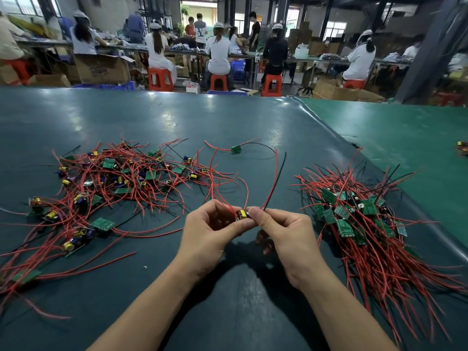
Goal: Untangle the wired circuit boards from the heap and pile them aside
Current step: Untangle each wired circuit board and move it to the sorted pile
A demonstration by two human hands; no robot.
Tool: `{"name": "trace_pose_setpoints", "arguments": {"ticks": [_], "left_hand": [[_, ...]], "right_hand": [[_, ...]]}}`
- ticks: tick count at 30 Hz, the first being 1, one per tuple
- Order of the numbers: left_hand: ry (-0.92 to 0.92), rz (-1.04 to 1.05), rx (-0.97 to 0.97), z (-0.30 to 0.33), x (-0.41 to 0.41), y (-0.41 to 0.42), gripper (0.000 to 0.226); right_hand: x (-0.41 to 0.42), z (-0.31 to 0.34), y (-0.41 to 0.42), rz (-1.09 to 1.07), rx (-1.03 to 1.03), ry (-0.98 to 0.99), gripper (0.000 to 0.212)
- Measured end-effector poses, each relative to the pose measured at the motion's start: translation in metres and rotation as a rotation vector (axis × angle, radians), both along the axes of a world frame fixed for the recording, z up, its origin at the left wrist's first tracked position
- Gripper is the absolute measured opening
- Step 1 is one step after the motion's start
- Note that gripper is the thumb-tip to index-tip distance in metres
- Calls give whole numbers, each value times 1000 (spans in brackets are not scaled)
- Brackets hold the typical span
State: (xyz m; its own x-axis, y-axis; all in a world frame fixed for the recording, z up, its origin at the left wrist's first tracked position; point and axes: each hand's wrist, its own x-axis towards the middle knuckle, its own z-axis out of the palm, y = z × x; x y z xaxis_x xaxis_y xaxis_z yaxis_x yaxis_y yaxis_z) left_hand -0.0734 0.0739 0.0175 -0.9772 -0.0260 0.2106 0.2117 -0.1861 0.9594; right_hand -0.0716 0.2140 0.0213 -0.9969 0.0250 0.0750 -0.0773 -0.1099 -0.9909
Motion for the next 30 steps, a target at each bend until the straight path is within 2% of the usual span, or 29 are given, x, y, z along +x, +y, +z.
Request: {"name": "trace_pose_setpoints", "arguments": {"ticks": [5,8,12,19,23,30], "left_hand": [[12,13,79,0,0,0,32],[0,-8,108,-1,-1,-2,31],[-6,-58,97,-1,-1,-5,28],[-41,-41,137,-2,-1,-4,31],[-44,-34,185,0,-1,-5,27],[-36,-15,198,0,-1,-7,27]], "right_hand": [[-3,0,1,-51,-65,-21,13],[0,2,0,29,-109,-86,9],[1,5,0,98,-131,-145,16],[0,8,1,-55,-112,-75,24],[-6,9,6,-167,-272,-66,17],[-13,11,13,-324,-501,-26,21]]}}
